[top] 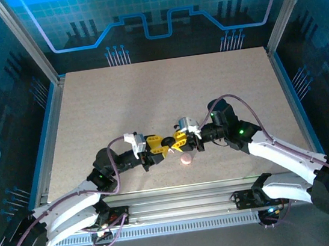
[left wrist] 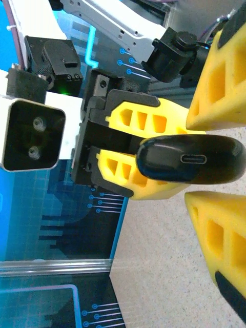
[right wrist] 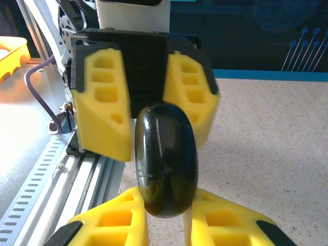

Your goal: Insert the wireless bluetooth earbuds into the charging case

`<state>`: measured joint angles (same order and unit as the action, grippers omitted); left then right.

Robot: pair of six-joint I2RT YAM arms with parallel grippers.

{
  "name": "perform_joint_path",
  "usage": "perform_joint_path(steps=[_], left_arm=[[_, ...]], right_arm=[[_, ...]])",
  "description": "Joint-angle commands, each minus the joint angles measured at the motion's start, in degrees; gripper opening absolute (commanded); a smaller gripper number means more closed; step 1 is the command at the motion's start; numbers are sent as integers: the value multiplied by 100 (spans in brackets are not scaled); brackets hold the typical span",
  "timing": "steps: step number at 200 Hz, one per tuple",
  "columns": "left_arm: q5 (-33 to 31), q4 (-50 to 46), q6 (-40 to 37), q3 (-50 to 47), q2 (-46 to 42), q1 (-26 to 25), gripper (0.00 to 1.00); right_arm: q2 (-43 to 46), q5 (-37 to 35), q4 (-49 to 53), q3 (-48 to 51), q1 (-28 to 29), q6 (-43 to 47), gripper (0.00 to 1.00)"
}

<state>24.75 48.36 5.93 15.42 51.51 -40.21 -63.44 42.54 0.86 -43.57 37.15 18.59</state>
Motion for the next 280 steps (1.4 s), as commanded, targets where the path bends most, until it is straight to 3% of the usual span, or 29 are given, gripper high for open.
perform_joint_path(steps=[1,15,60,114,215,280], left_arm=[[-118,-434,-383,140,-184,-22,57],[-104,-929,-673,237,-337,-20,66],[-123,-3650,-2040,1063,-745,-22,66],[3,-4048,-2278,1282,-437,-26,63],[310,-4089,-2185,1398,-244,-43,53],[525,-4045,-2145,1481,-229,-53,32]], right_arm=[[7,-113,756,-338,73,422,18],[-5,-380,1328,-509,79,749,18],[-223,-1331,3059,-1220,174,1686,18],[-482,-1858,3734,-1664,561,2102,18],[-914,-1833,3808,-1988,863,2274,18],[-949,-1784,3652,-1991,865,2294,18]])
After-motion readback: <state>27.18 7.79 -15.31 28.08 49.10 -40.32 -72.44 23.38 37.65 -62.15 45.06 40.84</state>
